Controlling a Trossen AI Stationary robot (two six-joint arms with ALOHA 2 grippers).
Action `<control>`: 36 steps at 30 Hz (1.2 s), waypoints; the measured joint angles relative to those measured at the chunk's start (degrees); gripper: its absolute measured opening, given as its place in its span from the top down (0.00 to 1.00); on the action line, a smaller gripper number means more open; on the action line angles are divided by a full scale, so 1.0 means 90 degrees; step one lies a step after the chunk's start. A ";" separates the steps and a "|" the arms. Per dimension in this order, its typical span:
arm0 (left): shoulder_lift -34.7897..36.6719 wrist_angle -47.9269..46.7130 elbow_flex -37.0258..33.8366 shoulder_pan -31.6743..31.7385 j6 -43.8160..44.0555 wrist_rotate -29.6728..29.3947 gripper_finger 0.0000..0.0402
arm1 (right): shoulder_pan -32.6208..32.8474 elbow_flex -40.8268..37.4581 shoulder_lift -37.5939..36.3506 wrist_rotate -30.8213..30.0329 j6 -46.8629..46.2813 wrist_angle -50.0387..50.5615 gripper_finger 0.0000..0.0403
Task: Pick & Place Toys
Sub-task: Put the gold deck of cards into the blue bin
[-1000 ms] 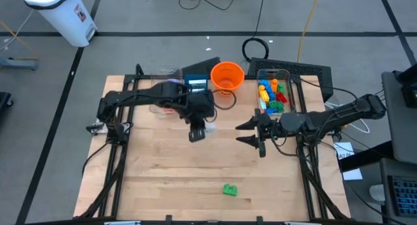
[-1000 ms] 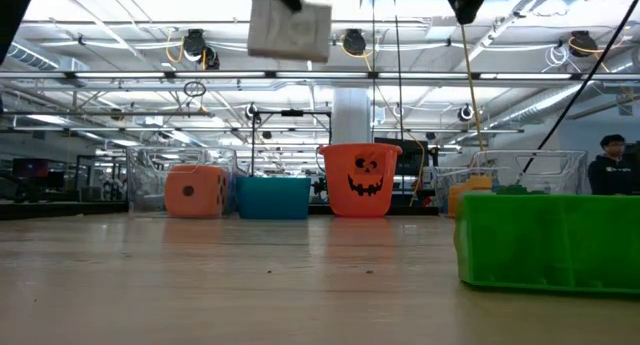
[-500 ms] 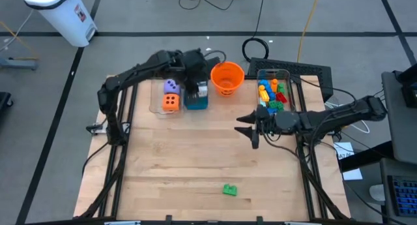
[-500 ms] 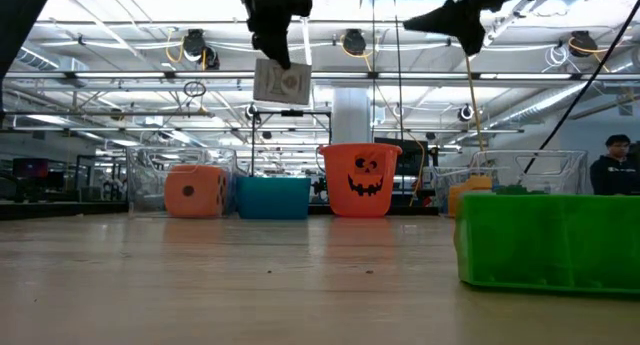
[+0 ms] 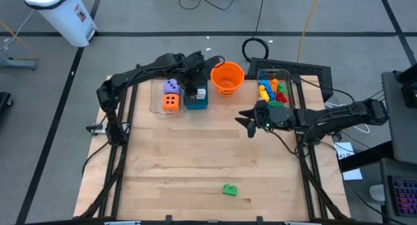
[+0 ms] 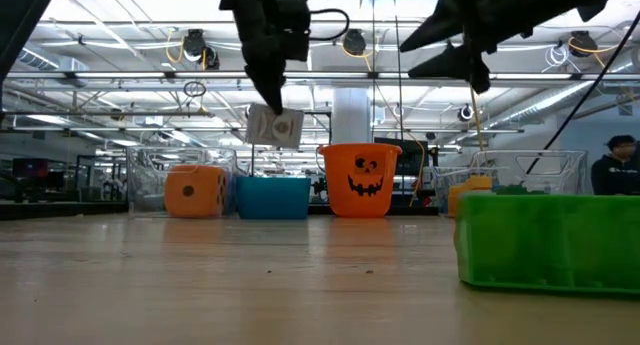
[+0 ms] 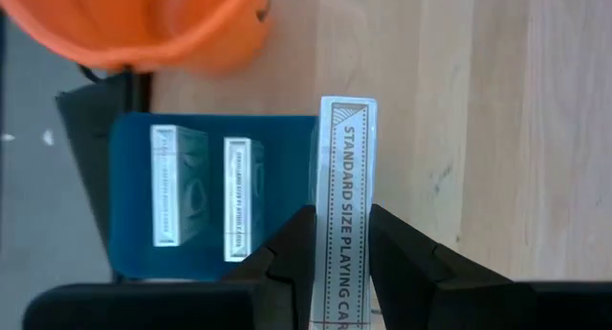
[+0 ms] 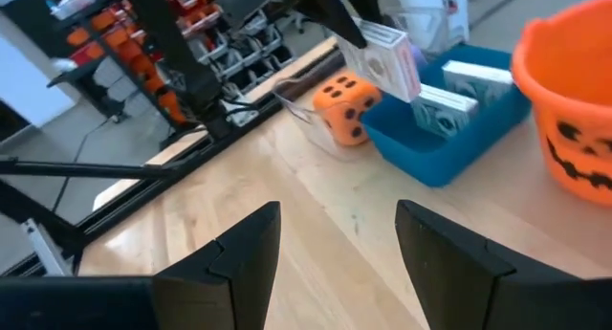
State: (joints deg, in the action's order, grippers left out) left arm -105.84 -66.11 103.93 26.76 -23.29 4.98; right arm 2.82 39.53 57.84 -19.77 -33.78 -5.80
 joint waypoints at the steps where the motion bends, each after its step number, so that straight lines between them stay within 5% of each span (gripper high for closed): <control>1: 0.0000 0.0032 -0.0079 0.0039 -0.0046 0.0069 0.77 | -0.0023 -0.0039 0.0000 0.0005 -0.0077 0.0003 0.50; 13: 0.0000 0.0465 -0.0580 0.0358 -0.0343 0.0334 0.77 | -0.0062 -0.0554 0.0000 0.0007 -0.1030 0.0000 0.50; 36: 0.0002 0.1773 -0.1810 0.0321 0.0056 0.0273 0.77 | -0.0155 -0.0731 0.0000 0.0019 -0.0600 -0.0046 0.50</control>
State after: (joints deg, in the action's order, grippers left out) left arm -105.82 -50.16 87.64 29.65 -22.79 7.44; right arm 1.42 32.95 57.84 -19.59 -39.18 -6.22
